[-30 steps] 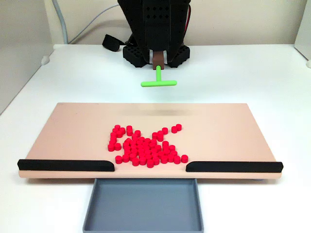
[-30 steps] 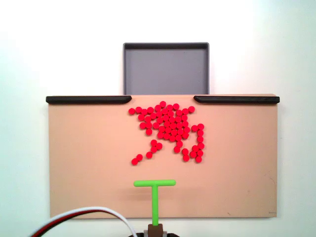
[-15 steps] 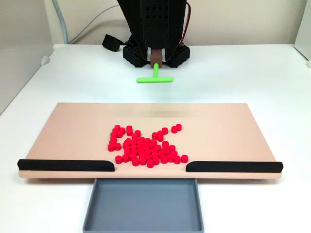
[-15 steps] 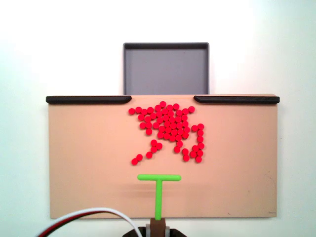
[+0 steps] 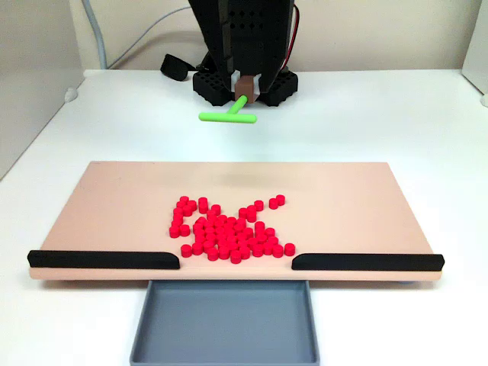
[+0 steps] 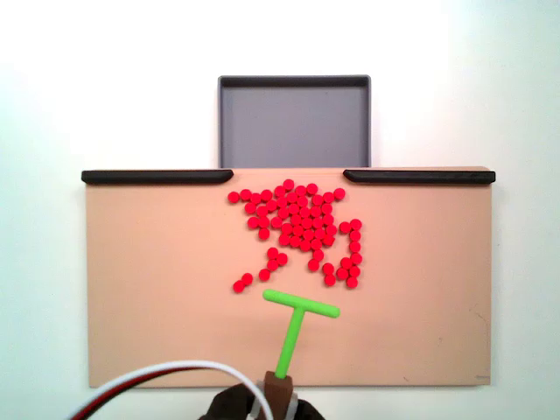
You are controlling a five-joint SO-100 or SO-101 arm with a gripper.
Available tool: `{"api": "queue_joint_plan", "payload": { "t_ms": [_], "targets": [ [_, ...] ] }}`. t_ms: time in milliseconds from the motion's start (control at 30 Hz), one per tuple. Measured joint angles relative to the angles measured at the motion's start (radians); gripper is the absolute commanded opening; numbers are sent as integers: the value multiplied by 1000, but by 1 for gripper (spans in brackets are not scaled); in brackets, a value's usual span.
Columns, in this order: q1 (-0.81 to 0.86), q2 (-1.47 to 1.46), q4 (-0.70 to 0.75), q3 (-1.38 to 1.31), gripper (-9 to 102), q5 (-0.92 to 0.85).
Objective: Gather the left side granules
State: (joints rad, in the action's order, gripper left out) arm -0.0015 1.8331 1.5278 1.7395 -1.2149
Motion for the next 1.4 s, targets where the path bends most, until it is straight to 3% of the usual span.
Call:
{"api": "queue_joint_plan", "payload": {
  "t_ms": [567, 933, 1400],
  "targets": [
    [-143, -55, 8, 0, 0, 692],
    [-321, -97, 3, 0, 0, 1126],
    [-385, -189, -126, -2, 0, 1371]
  ]
}}
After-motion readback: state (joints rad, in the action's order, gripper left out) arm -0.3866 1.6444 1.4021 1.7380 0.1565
